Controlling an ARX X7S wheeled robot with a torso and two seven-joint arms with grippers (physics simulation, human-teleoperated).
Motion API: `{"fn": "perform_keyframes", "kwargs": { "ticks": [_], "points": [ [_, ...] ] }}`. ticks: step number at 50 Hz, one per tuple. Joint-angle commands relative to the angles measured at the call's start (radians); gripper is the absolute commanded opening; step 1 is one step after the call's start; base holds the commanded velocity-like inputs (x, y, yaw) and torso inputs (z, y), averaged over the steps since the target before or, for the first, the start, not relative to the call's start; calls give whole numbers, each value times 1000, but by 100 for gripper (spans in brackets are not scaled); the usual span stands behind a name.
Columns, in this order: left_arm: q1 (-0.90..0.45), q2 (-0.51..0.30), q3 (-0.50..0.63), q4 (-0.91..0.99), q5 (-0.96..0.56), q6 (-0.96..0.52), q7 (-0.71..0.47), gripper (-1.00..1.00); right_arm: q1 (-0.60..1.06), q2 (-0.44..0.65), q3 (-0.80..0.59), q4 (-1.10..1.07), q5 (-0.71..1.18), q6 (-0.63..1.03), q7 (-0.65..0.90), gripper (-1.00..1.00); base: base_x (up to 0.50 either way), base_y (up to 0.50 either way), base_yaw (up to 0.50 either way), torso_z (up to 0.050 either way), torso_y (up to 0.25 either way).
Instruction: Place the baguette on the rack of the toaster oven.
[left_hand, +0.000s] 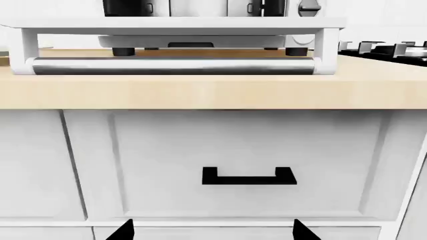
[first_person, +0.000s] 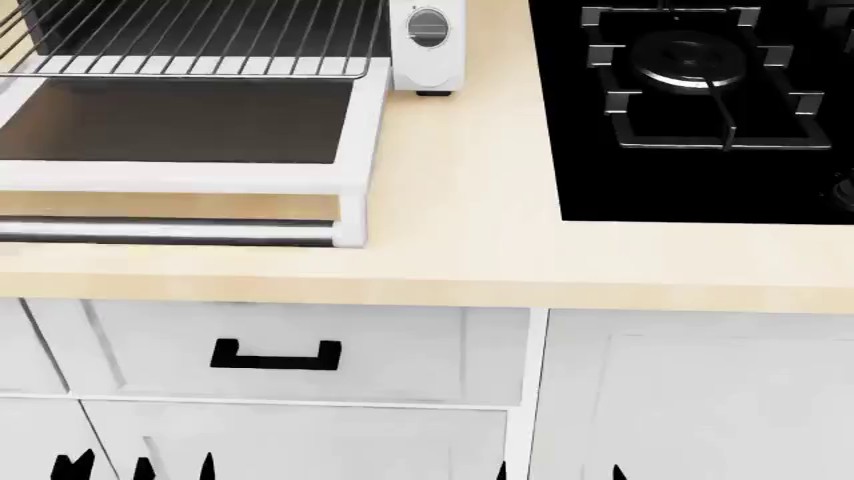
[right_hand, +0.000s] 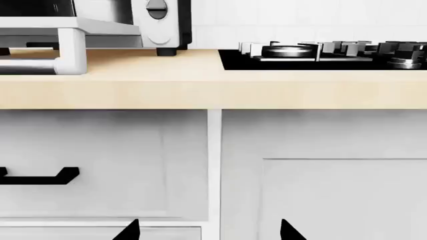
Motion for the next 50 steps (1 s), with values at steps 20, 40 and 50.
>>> {"fn": "perform_keyframes", "kwargs": {
  "ticks": [20, 40, 50],
  "points": [
    [7, -64, 79, 21, -89, -16, -53, 100, -12, 64, -80, -33, 49, 0, 68, 100, 14, 146, 0, 0, 0],
    [1, -87, 94, 17, -112, -37, -97, 100, -13, 89, -105, -41, 71, 9, 98, 100, 213, 500, 0, 0, 0],
    [0, -99, 112, 12, -120, -31, -108, 100, -11, 100, -119, -38, 81, 5, 113, 100, 152, 483, 0, 0, 0]
  ]
}}
